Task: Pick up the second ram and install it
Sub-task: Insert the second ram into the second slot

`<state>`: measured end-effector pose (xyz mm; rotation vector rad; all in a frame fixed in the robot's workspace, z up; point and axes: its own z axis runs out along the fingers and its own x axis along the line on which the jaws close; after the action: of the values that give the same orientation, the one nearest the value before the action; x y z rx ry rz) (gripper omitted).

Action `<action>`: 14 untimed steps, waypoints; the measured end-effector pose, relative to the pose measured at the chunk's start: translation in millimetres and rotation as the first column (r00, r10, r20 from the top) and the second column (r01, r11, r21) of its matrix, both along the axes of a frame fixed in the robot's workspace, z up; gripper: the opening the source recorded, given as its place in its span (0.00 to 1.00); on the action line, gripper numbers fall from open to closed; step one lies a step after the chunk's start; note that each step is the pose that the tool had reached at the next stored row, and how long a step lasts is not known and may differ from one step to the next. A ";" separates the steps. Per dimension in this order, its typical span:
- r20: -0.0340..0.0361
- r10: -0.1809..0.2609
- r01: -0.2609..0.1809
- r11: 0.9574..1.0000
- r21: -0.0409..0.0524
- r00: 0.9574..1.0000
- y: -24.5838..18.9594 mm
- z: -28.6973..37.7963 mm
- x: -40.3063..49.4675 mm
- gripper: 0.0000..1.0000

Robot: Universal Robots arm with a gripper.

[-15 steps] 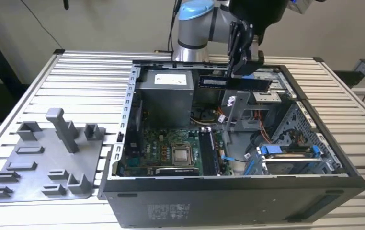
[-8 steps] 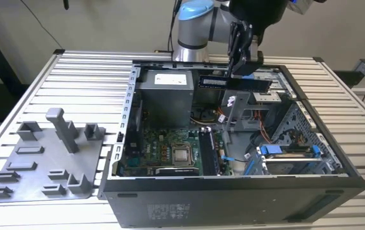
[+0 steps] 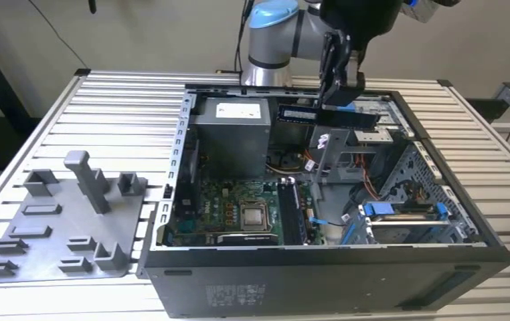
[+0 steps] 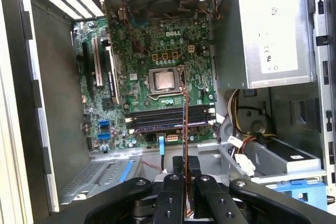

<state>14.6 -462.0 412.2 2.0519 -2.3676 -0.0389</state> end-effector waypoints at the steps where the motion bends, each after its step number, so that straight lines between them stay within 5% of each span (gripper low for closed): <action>1: 0.000 -0.006 0.006 1.000 0.000 1.000 0.0 -0.1 0.0 0.14; 14: 0.000 -0.124 0.124 0.992 0.000 0.992 0.0 -1.3 0.0 0.14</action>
<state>14.6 -462.0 410.9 1.9018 -2.4917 -0.0398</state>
